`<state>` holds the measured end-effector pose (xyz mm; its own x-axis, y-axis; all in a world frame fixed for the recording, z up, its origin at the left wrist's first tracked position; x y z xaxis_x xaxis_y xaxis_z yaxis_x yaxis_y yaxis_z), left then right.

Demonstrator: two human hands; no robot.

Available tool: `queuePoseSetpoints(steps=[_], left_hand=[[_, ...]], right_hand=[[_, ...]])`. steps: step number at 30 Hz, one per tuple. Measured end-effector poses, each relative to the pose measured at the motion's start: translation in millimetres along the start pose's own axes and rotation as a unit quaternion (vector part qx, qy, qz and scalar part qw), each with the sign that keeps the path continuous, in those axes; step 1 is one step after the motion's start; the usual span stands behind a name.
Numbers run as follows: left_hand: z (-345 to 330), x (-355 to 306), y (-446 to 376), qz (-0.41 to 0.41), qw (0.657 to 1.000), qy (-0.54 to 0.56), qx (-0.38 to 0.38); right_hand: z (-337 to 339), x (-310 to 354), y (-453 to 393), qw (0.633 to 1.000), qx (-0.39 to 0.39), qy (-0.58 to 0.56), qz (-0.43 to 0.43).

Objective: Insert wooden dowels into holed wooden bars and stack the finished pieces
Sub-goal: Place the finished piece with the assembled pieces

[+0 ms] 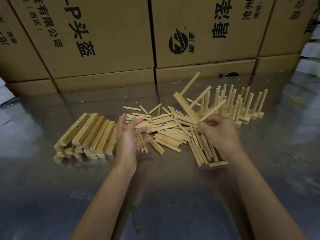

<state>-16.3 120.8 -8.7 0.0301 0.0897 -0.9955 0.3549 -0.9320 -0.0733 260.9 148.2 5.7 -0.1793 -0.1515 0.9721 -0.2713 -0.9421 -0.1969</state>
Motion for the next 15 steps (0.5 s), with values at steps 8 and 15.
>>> queuePoseSetpoints(steps=[8,15], left_hand=[[4.0,-0.5,-0.5,0.022,1.0,0.014,-0.007],[11.8,3.1,-4.1,0.039,0.999,0.022,-0.029]], right_hand=[[52.1,-22.8,-20.8,0.983,-0.097,0.153,0.038],[59.5,-37.8,-22.6,0.97,-0.128,0.205,0.002]])
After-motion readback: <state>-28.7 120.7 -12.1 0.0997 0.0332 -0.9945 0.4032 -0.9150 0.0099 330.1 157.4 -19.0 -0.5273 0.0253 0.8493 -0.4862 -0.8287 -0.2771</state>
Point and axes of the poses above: each hand's wrist, its own y-axis away from the middle knuckle, its own z-axis out of the back of the hand, x = y × z, the point moved 8 cm from there along -y, towards the middle knuckle, and after that the axes turned 14 degrees about -y, right-handed, at the moved point
